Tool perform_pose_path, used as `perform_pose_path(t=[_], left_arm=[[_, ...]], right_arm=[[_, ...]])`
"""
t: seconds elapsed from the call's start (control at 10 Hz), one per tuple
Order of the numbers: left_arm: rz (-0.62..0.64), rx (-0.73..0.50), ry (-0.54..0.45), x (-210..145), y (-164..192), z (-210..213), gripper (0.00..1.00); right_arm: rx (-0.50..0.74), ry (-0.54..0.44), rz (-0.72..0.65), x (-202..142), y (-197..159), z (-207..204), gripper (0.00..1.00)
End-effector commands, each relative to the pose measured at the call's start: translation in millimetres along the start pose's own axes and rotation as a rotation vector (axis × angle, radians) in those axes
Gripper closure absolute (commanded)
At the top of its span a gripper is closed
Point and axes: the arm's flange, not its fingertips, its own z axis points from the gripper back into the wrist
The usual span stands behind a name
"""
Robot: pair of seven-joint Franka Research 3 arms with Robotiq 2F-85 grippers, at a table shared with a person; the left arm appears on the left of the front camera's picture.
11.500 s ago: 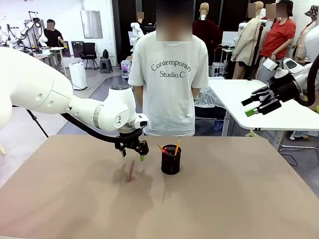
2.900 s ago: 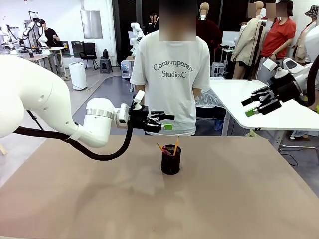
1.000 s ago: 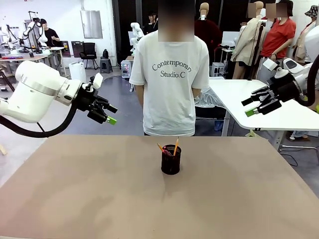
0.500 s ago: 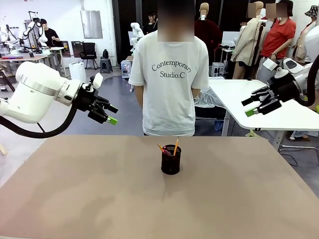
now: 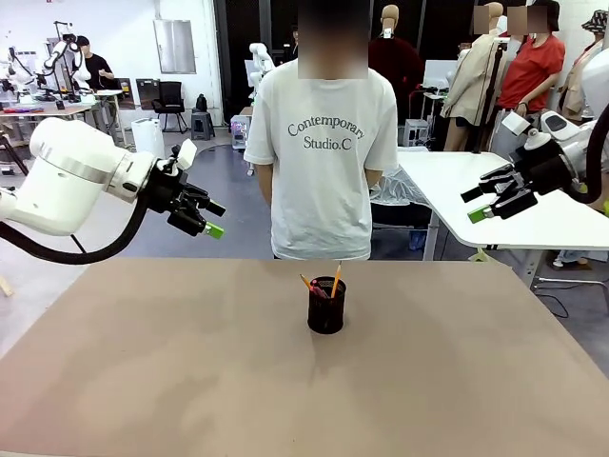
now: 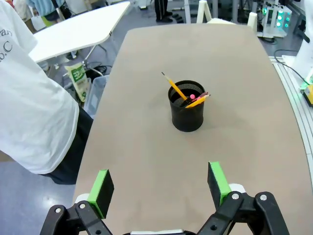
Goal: Place the pens into the pen holder.
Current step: Pick up a writing instrument from the table and place it into the Pen holder.
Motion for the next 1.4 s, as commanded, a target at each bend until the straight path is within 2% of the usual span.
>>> perform_pose_path(t=[0.0,1.3], left_arm=[[-0.001,0.005,0.008,-0.3,0.5,0.6,0.0],[-0.001,0.005,0.008,-0.3,0.5,0.6,0.0]], right_arm=[[-0.005,0.003,0.003,2.7,-1.4,0.5,0.0],[-0.005,0.003,0.003,2.7,-1.4,0.5,0.0]])
